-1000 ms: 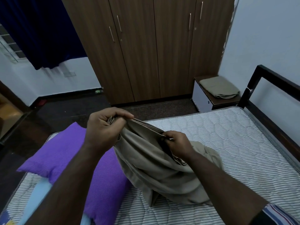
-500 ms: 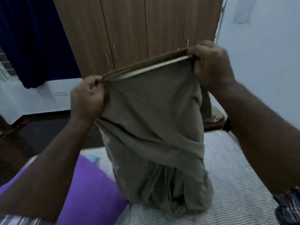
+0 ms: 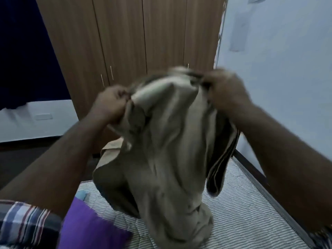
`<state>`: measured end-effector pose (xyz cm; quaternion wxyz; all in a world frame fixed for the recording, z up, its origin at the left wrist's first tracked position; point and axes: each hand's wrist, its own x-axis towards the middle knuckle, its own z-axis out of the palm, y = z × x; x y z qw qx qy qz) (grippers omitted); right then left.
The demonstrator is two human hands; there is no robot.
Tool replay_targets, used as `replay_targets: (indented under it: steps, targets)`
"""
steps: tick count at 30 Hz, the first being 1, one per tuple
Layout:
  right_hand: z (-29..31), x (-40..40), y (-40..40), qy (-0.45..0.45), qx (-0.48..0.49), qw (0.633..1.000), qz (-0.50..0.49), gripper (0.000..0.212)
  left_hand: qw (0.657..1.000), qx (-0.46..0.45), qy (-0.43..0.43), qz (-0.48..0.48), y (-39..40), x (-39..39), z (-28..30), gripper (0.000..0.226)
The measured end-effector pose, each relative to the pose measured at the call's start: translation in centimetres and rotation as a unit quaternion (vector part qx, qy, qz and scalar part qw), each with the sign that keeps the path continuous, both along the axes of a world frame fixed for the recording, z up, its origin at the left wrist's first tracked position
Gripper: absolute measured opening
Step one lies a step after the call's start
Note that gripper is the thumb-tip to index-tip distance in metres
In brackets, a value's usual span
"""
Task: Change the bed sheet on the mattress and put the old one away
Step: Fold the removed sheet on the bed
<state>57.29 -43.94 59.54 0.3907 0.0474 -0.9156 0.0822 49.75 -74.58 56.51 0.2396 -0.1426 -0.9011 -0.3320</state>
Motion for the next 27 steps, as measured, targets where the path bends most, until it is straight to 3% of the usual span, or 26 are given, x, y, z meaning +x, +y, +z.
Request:
replay_targets:
  steps: [1,3,5,7,9,10,12,13,14,15,17,19,20,21,22,23,24,25,27]
  targets:
    - [-2.0,0.3,0.2,-0.093,0.015,0.996,-0.005,0.035,0.995,-0.061,-0.082,0.009,-0.2,0.0,-1.3,0.019]
    - [-2.6,0.8,1.0,-0.158,0.022,0.987,-0.012,0.039,0.994,-0.09,-0.061,0.029,-0.9,0.1,-2.1,0.022]
    - [1.0,0.8,1.4,-0.06,0.029,0.998,-0.009,0.043,0.994,0.0,0.097,0.045,-1.2,0.0,-0.1,0.029]
    - [5.5,1.3,1.2,0.111,0.033,0.993,0.004,0.045,0.958,0.104,0.262,0.05,-0.7,0.1,2.6,0.03]
    - [5.6,1.3,0.7,0.154,0.023,0.987,-0.032,0.037,0.939,0.155,0.305,0.04,-0.4,-0.3,2.9,0.027]
    - [3.9,1.0,0.5,0.092,0.036,0.994,-0.049,0.031,0.957,0.133,0.257,0.02,-0.4,-0.6,1.8,0.027]
    - [-1.0,1.3,-0.1,-0.134,0.063,0.987,-0.056,0.022,1.0,-0.023,0.01,0.012,-0.4,-0.9,-2.1,0.026]
    - [-2.5,1.9,0.2,-0.225,0.068,0.971,-0.051,0.019,0.991,-0.093,-0.091,0.02,-0.6,-0.7,-3.8,0.023]
    - [-2.5,2.0,0.9,-0.247,0.063,0.966,-0.049,0.028,0.987,-0.108,-0.118,0.028,-0.8,-0.4,-4.4,0.02]
    - [-1.5,1.5,1.9,-0.209,0.054,0.975,-0.046,0.039,0.992,-0.077,-0.095,0.026,-0.7,-0.4,-4.1,0.019]
    - [2.8,1.0,2.9,-0.043,0.051,0.996,-0.054,0.045,0.998,0.019,0.06,0.032,0.0,-0.3,-1.6,0.023]
    - [6.2,1.1,3.1,0.13,0.026,0.991,-0.026,0.046,0.967,0.121,0.221,0.036,1.2,0.1,1.8,0.026]
    - [5.9,1.1,3.1,0.146,0.017,0.989,-0.027,0.043,0.953,0.152,0.262,0.027,1.5,0.1,2.5,0.025]
    - [4.5,0.9,3.3,0.104,0.02,0.994,-0.034,0.04,0.954,0.151,0.259,0.022,1.6,0.0,2.4,0.024]
    - [2.2,0.9,3.3,-0.013,0.019,0.999,-0.047,0.04,0.974,0.118,0.195,0.017,1.4,-0.3,1.2,0.023]
    - [-0.5,0.7,3.5,-0.155,0.019,0.986,-0.06,0.041,0.997,0.046,0.066,0.019,1.3,-0.4,-0.5,0.022]
    - [-2.7,1.1,3.8,-0.266,0.032,0.961,-0.07,0.039,0.996,-0.045,-0.073,0.025,1.0,-0.8,-2.4,0.02]
    - [-3.6,1.3,4.4,-0.31,0.034,0.947,-0.072,0.036,0.982,-0.109,-0.15,0.025,0.7,-0.9,-3.9,0.018]
    - [-1.8,0.8,5.5,-0.242,0.008,0.968,-0.068,0.039,0.989,-0.1,-0.103,0.02,0.8,-1.2,-4.0,0.017]
